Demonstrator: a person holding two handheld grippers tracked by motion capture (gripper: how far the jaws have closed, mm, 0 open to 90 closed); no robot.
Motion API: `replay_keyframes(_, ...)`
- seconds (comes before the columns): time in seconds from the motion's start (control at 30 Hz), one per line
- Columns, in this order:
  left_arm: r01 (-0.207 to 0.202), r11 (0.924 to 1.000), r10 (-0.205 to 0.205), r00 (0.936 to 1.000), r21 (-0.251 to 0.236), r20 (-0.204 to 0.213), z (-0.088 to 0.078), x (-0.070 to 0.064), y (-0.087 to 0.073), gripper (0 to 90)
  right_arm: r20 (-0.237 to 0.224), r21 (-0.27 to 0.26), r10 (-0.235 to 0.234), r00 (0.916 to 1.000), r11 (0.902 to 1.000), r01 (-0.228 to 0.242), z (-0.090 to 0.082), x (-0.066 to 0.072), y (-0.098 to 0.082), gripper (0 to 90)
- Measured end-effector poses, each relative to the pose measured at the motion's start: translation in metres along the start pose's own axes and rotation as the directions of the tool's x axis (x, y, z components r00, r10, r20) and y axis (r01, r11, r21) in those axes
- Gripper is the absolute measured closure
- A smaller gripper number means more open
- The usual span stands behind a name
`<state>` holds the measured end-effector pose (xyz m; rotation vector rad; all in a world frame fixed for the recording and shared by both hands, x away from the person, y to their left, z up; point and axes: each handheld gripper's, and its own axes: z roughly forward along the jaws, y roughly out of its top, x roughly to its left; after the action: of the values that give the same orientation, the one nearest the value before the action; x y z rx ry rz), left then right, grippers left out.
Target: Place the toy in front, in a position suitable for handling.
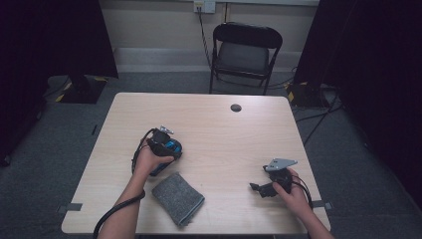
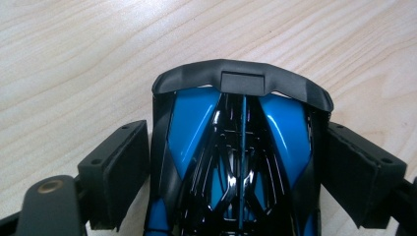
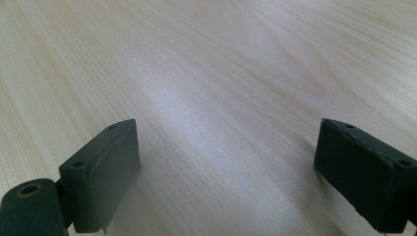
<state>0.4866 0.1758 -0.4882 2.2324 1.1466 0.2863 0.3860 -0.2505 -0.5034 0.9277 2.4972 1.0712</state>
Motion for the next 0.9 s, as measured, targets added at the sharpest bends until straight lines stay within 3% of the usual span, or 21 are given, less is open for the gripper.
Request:
replay_keyframes(0.2, -0.024, 0.9997, 0.024, 0.9996, 0.002, -0.015, 0.0002, -0.0006, -0.0005, 16.4, 0.0, 0.0, 0.0, 1.0, 1.0, 0.0, 0.0, 0.0, 0.0, 9.2)
replay_keyframes(0.4, -0.063, 0.998, 0.063, 0.9979, 0.009, -0.017, -0.0006, -0.0027, 0.0009, 24.0, 0.0, 0.0, 0.0, 1.0, 1.0, 0.0, 0.0, 0.0, 0.0, 9.2)
replay_keyframes(0.9, -0.077, 0.9969, 0.078, 0.9959, 0.01, -0.046, -0.0011, -0.0058, 0.0016, 25.2, -0.003, 0.0, -0.003, 1.0, 1.0, 0.003, 0.0002, -0.0004, 0.0001, 9.2)
